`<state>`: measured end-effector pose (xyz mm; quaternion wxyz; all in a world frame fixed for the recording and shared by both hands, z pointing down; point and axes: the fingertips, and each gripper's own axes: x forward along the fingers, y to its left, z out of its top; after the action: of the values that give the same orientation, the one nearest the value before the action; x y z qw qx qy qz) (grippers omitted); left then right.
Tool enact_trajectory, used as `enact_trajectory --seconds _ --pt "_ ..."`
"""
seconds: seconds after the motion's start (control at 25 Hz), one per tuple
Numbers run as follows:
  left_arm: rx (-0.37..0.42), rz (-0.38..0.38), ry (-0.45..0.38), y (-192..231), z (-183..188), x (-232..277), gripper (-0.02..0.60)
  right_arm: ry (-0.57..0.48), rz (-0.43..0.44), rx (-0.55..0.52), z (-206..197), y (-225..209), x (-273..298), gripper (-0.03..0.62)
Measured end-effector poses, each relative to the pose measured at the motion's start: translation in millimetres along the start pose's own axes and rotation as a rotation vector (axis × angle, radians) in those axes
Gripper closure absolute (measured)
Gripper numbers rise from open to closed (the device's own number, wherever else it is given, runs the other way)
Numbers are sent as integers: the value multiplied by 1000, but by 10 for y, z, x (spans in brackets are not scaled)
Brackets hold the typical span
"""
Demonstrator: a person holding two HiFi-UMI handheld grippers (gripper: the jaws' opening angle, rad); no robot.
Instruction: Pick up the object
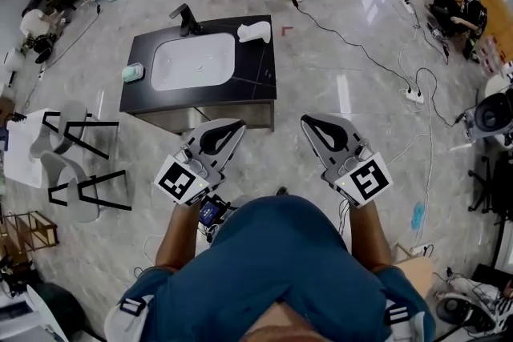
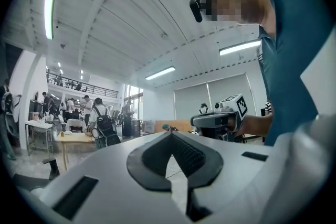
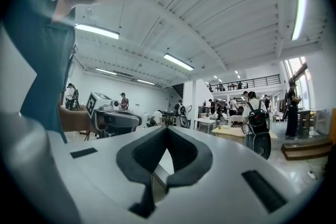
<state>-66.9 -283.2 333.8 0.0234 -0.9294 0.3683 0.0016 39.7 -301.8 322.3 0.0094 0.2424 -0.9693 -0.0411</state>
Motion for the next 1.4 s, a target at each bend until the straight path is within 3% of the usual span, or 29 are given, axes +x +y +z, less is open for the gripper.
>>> enact_trajectory --seconds 0.4,0.84,1.04,1.4 --pt "-17 2 29 440 -68 361 578 15 7 30 -168 -490 303 580" --pt "-21 -125 3 1343 -107 706 577 52 -110 38 -207 -947 993 580" --pt "-21 -177 -6 1674 -157 787 578 49 -159 -14 -239 -1121 1257 580" --pt "-32 -178 8 2076 -242 1148 578 51 -153 5 -292 -1567 1522 580"
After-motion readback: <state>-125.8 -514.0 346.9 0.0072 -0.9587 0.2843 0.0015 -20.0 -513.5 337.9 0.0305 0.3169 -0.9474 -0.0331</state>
